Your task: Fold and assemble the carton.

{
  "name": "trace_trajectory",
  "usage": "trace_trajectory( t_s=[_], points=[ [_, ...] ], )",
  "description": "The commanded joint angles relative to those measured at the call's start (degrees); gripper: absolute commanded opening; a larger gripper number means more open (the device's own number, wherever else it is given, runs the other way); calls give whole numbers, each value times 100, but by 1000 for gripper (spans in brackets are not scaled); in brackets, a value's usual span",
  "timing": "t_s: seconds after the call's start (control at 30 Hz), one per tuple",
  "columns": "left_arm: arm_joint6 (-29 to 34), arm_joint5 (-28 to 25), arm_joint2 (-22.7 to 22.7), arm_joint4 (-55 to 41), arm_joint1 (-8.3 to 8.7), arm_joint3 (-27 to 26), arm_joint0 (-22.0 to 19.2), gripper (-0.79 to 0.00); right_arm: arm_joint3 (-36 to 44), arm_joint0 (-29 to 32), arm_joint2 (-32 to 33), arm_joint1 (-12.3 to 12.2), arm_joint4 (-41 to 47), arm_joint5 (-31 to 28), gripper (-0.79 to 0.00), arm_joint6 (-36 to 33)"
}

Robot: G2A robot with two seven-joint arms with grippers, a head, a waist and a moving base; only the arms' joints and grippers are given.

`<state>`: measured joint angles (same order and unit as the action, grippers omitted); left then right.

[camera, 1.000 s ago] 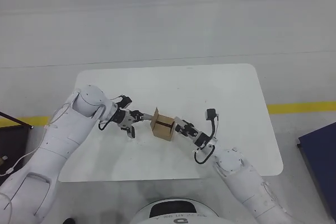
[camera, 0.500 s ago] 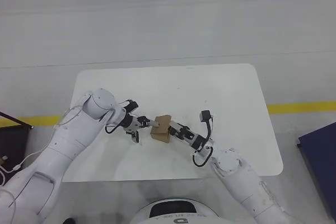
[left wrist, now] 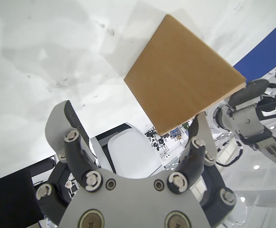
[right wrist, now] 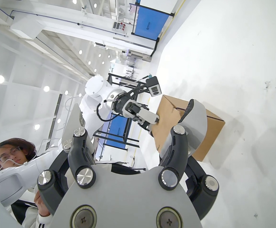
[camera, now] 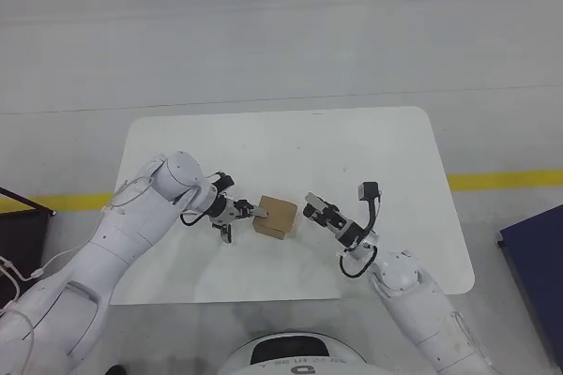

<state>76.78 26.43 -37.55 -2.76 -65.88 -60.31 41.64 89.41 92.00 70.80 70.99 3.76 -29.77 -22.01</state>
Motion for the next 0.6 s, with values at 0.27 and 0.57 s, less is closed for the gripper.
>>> trace_trajectory(
  t_s=[0.27,0.57],
  points=[
    [-80,-56,74,-36,-61,90,-40,0,232,41,-147,-57,-319,423,-65,-663],
    [-118,-135,121,-56,-96,45,-26,0,44,-244,-513,-15,-535,815,-58,-685]
  ],
)
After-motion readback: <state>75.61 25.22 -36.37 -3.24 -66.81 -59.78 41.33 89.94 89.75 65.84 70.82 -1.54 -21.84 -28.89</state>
